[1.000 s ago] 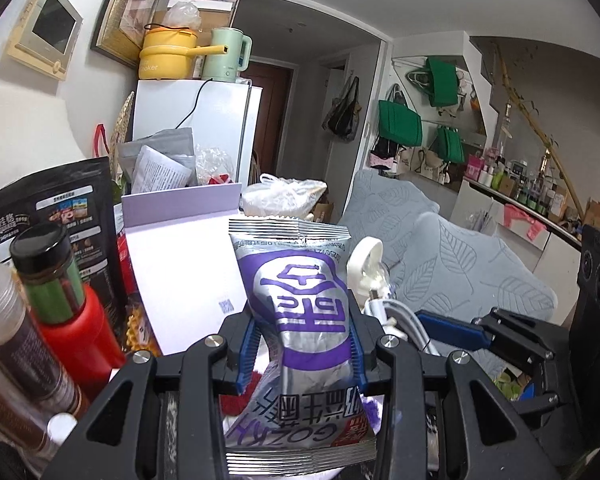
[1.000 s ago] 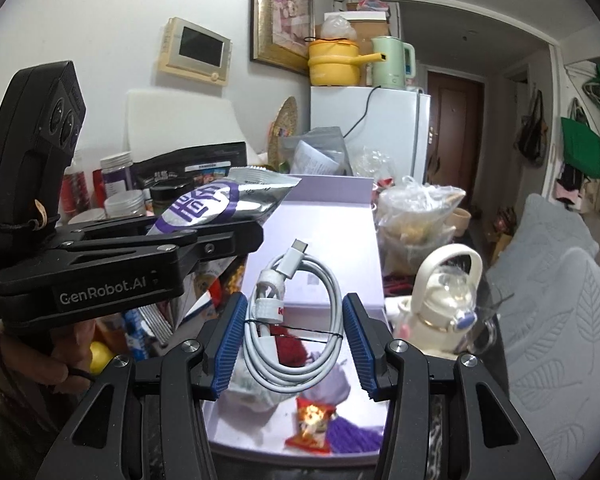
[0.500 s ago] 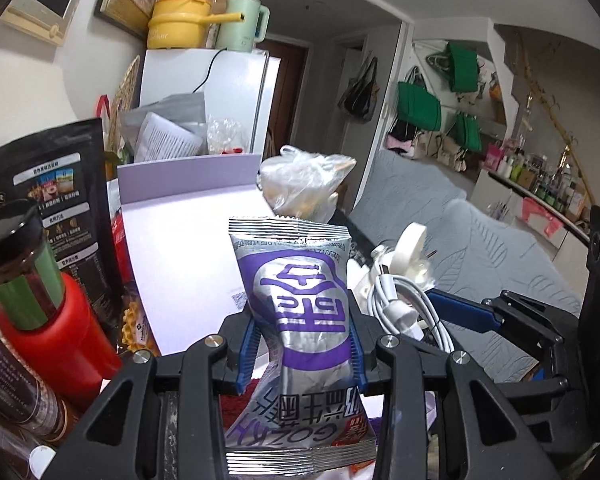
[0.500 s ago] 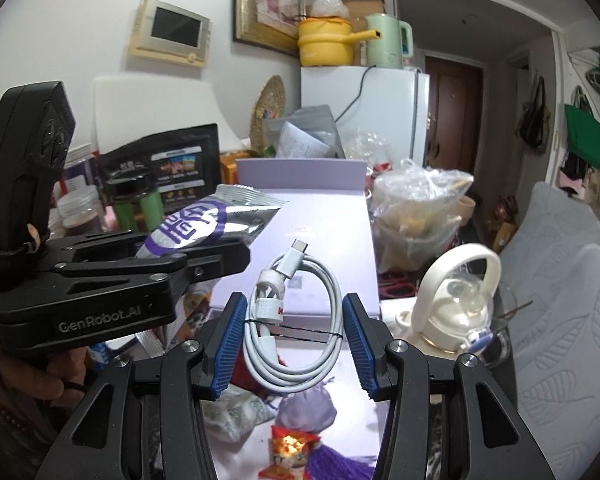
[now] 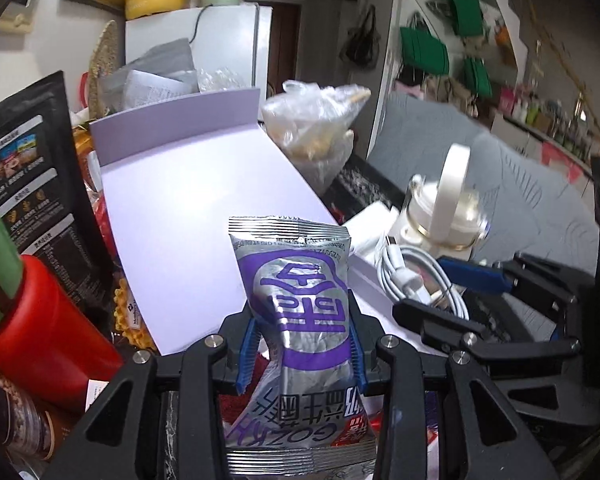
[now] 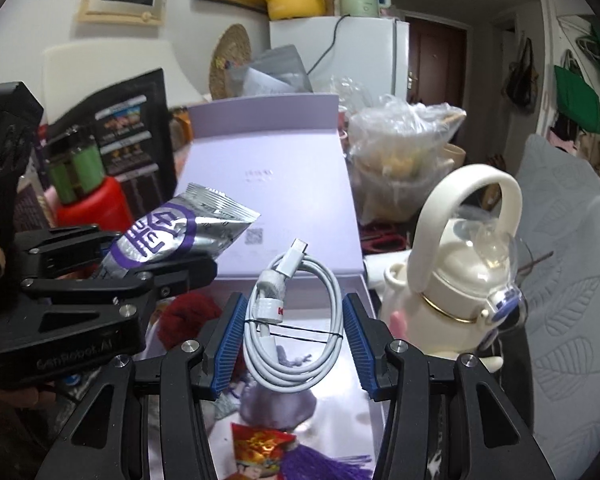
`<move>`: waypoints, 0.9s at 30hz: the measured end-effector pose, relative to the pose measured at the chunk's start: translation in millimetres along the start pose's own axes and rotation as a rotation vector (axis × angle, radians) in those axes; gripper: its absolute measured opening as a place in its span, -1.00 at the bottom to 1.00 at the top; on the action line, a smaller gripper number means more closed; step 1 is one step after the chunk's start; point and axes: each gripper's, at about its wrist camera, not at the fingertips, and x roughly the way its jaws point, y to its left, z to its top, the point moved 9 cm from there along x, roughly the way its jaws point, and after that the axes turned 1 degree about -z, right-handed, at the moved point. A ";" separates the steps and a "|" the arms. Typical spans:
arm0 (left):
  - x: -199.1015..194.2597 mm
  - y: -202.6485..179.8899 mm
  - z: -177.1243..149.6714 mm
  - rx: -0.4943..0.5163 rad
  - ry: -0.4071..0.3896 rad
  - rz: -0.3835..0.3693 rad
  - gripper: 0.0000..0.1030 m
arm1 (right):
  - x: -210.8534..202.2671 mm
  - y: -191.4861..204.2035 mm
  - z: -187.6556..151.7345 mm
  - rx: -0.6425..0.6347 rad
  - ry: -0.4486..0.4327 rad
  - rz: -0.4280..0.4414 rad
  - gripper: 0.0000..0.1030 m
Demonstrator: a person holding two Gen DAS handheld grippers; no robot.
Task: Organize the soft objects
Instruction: 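Lower and open the right gripper in the box while the left releases the snack bag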
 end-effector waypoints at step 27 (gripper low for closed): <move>63.6 12.6 -41.2 -0.053 0.250 0.015 -0.27 | 43.1 -3.7 -29.0 0.019 0.180 -0.018 -0.02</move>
